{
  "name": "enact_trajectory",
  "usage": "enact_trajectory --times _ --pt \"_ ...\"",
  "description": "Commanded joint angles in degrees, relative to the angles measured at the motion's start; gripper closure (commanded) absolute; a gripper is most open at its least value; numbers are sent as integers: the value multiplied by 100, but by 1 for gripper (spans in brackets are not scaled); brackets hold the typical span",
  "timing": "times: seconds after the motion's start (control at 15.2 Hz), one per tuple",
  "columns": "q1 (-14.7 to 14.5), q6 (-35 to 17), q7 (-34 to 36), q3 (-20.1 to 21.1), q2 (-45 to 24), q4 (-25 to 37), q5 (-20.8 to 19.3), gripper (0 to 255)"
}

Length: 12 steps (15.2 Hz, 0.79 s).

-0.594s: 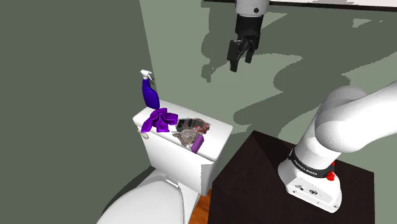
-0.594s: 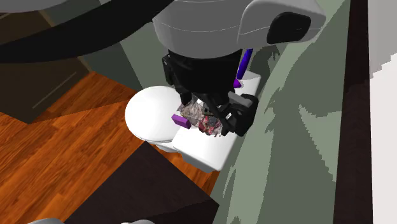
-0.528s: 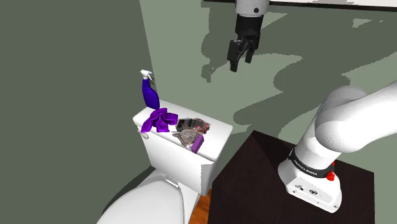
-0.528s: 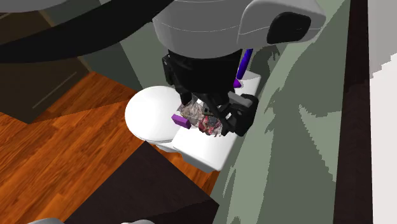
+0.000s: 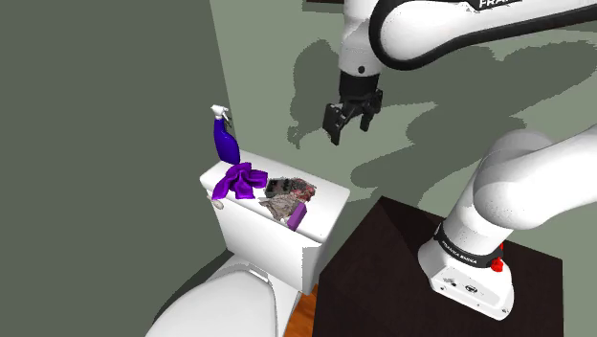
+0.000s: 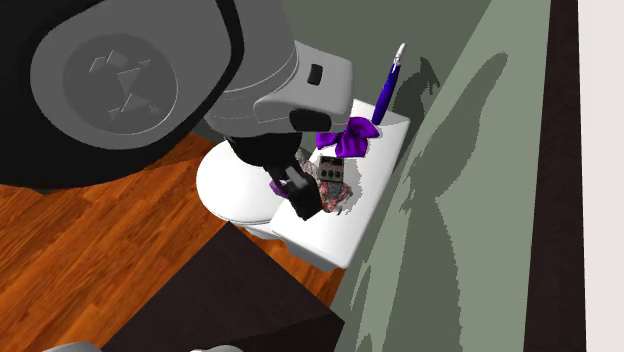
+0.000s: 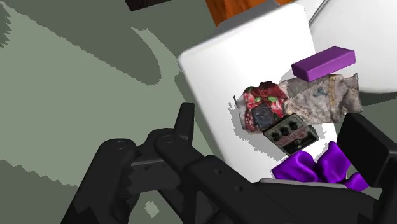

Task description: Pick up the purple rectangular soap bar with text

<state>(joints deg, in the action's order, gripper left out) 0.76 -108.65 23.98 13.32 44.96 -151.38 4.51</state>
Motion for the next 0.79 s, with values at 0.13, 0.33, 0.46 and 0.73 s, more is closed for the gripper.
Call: enact_trajectory --times 0.13,0.33,0.46,0.73 --pt "39 -735 1184 727 -307 -362 300 0" --pt "133 -1303 2083 1310 -726 -483 451 0" --pt "264 -1692 2710 1730 -1095 -491 487 0" --pt "768 -2455 4098 2664 -2019 -343 275 0"
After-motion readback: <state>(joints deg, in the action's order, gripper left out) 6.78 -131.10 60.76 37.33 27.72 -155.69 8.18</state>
